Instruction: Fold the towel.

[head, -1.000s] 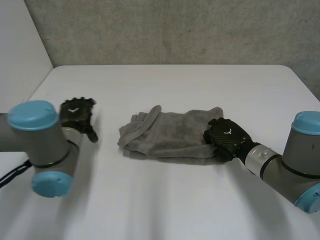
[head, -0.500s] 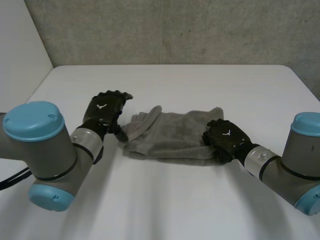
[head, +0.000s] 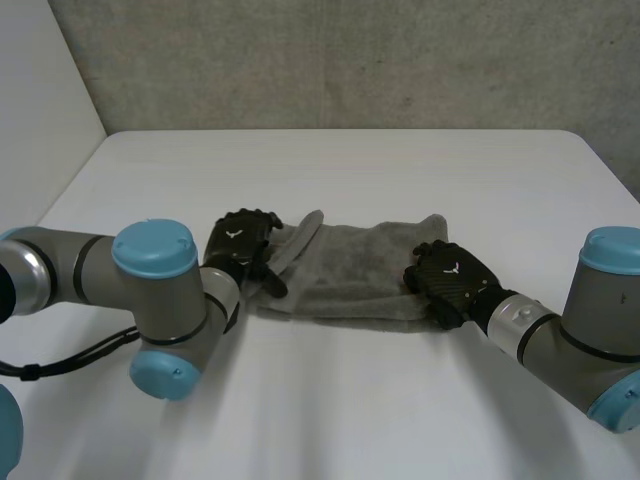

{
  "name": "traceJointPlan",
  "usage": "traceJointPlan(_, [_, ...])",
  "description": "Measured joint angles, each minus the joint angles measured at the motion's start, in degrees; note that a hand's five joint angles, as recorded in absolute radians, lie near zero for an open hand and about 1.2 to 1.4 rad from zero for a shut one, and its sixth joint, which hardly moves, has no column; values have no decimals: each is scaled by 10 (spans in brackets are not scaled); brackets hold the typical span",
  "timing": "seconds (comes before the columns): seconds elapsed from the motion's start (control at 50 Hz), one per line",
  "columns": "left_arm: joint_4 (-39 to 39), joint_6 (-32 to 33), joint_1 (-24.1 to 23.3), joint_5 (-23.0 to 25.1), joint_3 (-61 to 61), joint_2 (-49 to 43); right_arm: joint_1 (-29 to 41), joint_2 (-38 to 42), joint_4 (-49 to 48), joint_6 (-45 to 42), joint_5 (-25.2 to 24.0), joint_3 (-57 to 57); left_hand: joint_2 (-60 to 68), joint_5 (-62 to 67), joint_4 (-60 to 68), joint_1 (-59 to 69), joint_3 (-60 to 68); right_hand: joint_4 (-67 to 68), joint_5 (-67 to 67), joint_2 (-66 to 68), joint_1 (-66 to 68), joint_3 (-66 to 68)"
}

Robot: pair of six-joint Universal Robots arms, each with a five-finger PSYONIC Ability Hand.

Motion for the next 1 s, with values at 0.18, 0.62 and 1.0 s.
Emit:
traceJointPlan(0.18, [32,46,53,-83,-23,34,-1,0,0,-2,0,1,1,0,0,0,0,0,0,0,0,0])
traceJointPlan(0.62, [32,57,65,-33,-145,121,-5,-15,5,-1,2,8,2,2,0,0,0,0,-123,-100,-107,0])
traceJointPlan(1.0, [17,18,2,39,-59,126,-15,-42,21,1,7,18,2,2,0,0,0,0,-561,-532,-546,0])
